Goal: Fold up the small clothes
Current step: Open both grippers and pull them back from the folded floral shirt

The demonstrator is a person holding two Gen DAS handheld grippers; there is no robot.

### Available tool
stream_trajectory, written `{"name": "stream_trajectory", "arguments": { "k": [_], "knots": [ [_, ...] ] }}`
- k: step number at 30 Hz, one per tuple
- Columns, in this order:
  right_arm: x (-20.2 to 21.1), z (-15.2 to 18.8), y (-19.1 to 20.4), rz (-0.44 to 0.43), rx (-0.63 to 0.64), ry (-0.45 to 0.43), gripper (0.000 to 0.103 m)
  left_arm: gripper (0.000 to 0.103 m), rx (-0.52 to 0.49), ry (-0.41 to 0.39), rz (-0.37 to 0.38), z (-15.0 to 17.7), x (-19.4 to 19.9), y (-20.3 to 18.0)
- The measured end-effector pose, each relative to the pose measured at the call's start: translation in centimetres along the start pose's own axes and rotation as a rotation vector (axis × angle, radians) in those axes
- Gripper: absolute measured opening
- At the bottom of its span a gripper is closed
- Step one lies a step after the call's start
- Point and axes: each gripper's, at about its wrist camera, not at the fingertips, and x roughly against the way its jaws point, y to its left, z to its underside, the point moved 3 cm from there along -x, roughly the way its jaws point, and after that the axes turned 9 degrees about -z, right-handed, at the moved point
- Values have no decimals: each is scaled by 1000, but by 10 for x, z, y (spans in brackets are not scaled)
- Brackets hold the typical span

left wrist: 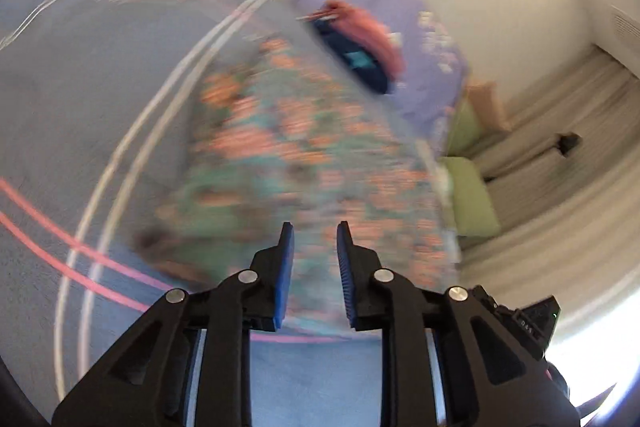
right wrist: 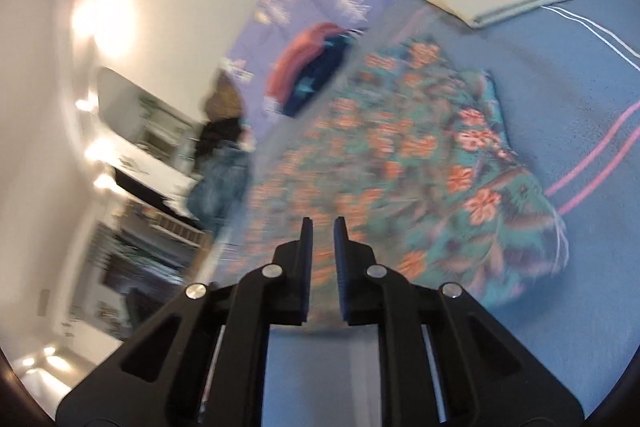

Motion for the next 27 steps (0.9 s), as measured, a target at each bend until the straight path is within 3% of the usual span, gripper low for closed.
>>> {"name": "stream_trajectory", "arguments": {
  "k": [1,2,3,4,7,11,15,16,18,19,24,27],
  "knots": [
    [-3,5,-20,25,-34,1,10,17,26,12,22,3,-4,13],
    [-2,11,-39,-16,-77,4,0,13,40,13,67,6,-5,24],
    [3,15,-47,-93,-105,-7,0,4,30,12,71,11,0,38],
    [14,18,-50,-107,-98,-16,0,4,20,9,88,15,5,43],
    [29,22,-48,-13,-29,-36,0,4,-50,-2,42,22,19,48],
    [29,22,-50,-15,-49,-36,0,5,-28,23,37,21,24,51],
    [27,23,-44,8,-73,-38,1,16,-43,13,-5,23,38,41],
    [33,26,-39,17,-67,-38,3,24,-53,-5,-13,20,42,36],
    [37,28,-25,18,-39,-44,24,36,-75,-43,-20,17,50,27],
    [37,30,-20,17,-25,-47,30,44,-85,-62,-21,15,55,22],
    [31,32,-2,47,54,-45,32,47,-108,-90,-32,6,54,12],
    [34,34,-22,25,-18,-37,29,47,1,-90,-52,0,55,43]
  ]
}}
